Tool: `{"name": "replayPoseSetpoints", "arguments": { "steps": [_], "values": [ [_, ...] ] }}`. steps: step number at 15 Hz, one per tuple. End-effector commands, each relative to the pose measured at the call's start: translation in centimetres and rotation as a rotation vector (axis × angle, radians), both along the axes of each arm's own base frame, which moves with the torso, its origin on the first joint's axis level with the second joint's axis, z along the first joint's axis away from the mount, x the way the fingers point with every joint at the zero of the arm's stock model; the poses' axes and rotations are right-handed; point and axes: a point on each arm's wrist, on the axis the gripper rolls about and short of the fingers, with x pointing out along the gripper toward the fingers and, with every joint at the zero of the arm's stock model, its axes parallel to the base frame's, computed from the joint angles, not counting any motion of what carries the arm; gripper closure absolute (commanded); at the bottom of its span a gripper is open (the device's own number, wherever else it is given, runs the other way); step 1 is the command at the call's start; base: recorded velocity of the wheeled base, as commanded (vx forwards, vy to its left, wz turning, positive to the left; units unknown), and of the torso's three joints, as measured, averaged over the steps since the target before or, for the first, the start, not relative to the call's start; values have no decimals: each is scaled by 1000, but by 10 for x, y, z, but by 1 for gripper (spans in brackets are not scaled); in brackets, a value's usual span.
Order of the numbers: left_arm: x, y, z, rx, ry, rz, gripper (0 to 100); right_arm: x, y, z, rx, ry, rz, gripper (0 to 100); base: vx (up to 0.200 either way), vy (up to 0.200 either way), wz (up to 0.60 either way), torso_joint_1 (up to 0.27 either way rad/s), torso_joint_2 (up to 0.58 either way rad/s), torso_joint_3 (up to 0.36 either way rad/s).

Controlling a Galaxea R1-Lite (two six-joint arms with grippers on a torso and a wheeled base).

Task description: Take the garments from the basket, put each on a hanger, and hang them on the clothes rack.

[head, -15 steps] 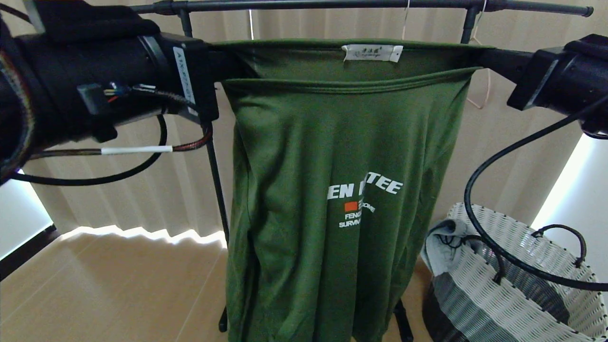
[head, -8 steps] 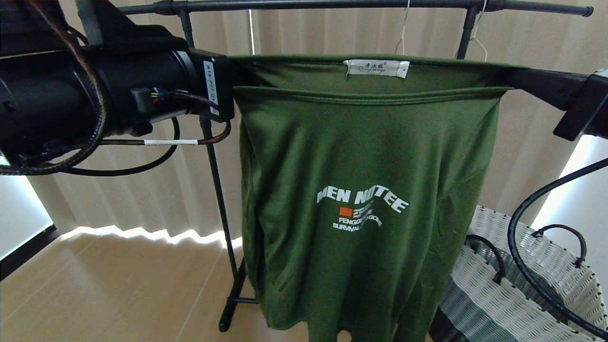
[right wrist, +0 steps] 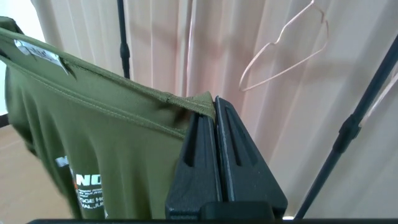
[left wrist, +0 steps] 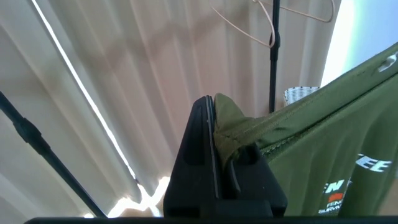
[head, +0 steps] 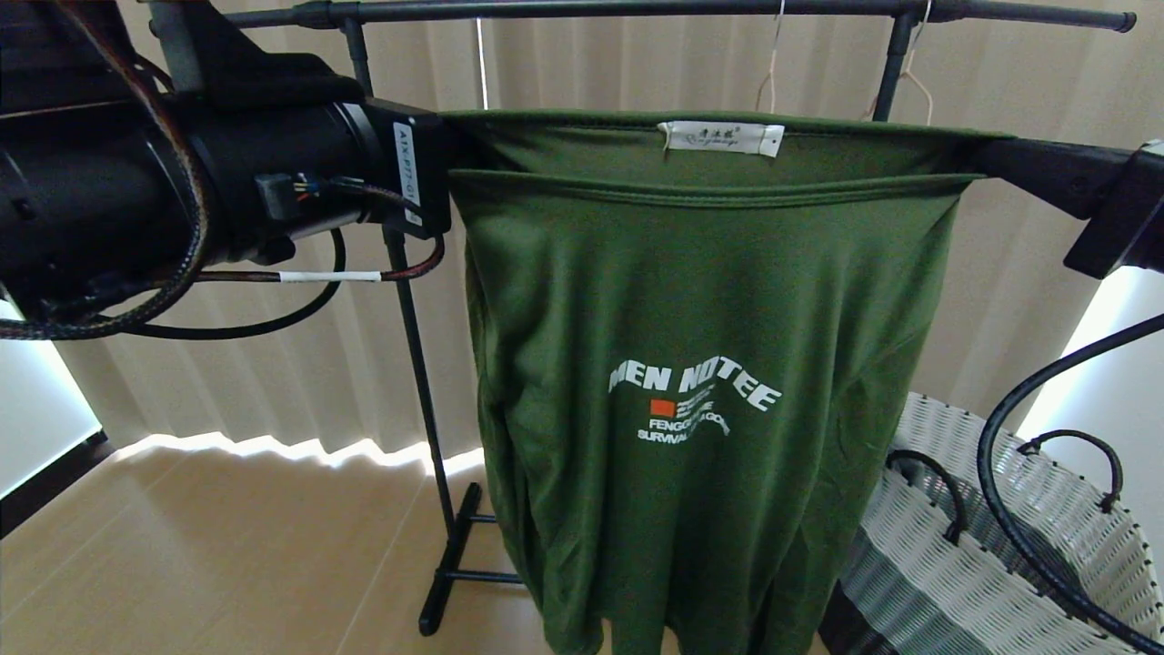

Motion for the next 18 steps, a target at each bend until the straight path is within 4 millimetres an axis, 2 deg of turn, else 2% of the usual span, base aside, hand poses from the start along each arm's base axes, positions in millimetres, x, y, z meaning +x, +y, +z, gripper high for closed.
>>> {"name": "replayPoseSetpoints", "arguments": {
  "steps": [1, 2, 3, 7, 9, 11, 16, 18],
  "values": [
    [0, 0, 0, 1, 1, 0, 100, 3, 1, -1, -5, 8, 2, 100, 0, 0, 0, 0, 0, 0],
    [1, -1, -1, 4, 5, 0, 100, 4, 2, -3, -12, 22, 3, 100, 0, 0, 0, 0, 0, 0],
    [1, -1, -1, 4, 5, 0, 100, 4, 2, -5, -17, 36, 3, 0, 0, 0, 0, 0, 0, 0],
    [1, 0, -4, 9, 12, 5, 100, 2, 5, -10, -22, 49, 20, 0, 0, 0, 0, 0, 0, 0],
    [4, 3, -15, 31, 46, 18, 100, -2, 4, -17, -27, 67, 28, 0, 0, 0, 0, 0, 0, 0],
    [9, 10, -25, 51, 75, 57, 100, -6, 3, -16, -24, 55, 43, 0, 0, 0, 0, 0, 0, 0],
    [23, 36, -33, 57, 100, 166, 100, -21, -1, -15, -20, 42, 166, 0, 0, 0, 0, 0, 0, 0],
    [24, 38, -40, 69, 120, 173, 100, -22, -1, -16, -21, 44, 166, 0, 0, 0, 0, 0, 0, 0]
  ]
}}
